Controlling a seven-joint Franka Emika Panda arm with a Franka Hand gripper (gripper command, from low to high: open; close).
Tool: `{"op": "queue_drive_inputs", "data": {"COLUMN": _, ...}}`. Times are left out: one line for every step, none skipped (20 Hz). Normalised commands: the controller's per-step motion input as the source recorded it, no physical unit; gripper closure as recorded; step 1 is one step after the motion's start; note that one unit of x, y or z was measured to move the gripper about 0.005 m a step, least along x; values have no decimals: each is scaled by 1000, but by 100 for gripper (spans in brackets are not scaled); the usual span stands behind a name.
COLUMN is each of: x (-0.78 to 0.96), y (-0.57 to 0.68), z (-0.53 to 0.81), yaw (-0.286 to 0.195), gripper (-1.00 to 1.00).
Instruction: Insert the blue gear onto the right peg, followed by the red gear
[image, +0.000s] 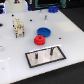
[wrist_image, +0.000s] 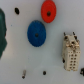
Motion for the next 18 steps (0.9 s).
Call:
{"op": "queue_drive_inputs", "data": {"x": -555, "y": 312, "z": -296, "yaw": 0, "gripper": -100}}
{"op": "queue_drive_inputs", "data": {"x": -514, "y": 287, "z": -254, "yaw": 0, "gripper": -100}}
{"op": "queue_drive_inputs", "data": {"x": -542, "y": 307, "z": -284, "yaw": 0, "gripper": -100}}
{"op": "queue_drive_inputs", "data": {"x": -554, "y": 336, "z": -311, "yaw": 0, "gripper": -100}}
{"op": "queue_drive_inputs", "data": {"x": -533, "y": 315, "z": -305, "yaw": 0, "gripper": -100}}
{"op": "queue_drive_inputs", "data": {"x": -552, "y": 325, "z": -284, "yaw": 0, "gripper": -100}}
{"op": "queue_drive_inputs", "data": {"x": -557, "y": 293, "z": -327, "yaw": 0, "gripper": -100}}
{"op": "queue_drive_inputs", "data": {"x": -544, "y": 309, "z": -318, "yaw": 0, "gripper": -100}}
{"op": "queue_drive_inputs", "data": {"x": -529, "y": 293, "z": -325, "yaw": 0, "gripper": -100}}
{"op": "queue_drive_inputs", "data": {"x": -486, "y": 259, "z": -398, "yaw": 0, "gripper": -100}}
{"op": "queue_drive_inputs", "data": {"x": -477, "y": 225, "z": -414, "yaw": 0, "gripper": -100}}
{"op": "queue_drive_inputs", "data": {"x": -519, "y": 270, "z": -414, "yaw": 0, "gripper": -100}}
{"op": "queue_drive_inputs", "data": {"x": -444, "y": 264, "z": -413, "yaw": 0, "gripper": -100}}
{"op": "queue_drive_inputs", "data": {"x": -430, "y": 230, "z": -427, "yaw": 0, "gripper": -100}}
{"op": "queue_drive_inputs", "data": {"x": -387, "y": 244, "z": -451, "yaw": 0, "gripper": -100}}
{"op": "queue_drive_inputs", "data": {"x": -326, "y": 213, "z": -488, "yaw": 0, "gripper": -100}}
{"op": "queue_drive_inputs", "data": {"x": -329, "y": 203, "z": -459, "yaw": 0, "gripper": -100}}
{"op": "queue_drive_inputs", "data": {"x": -287, "y": 199, "z": -494, "yaw": 0, "gripper": -100}}
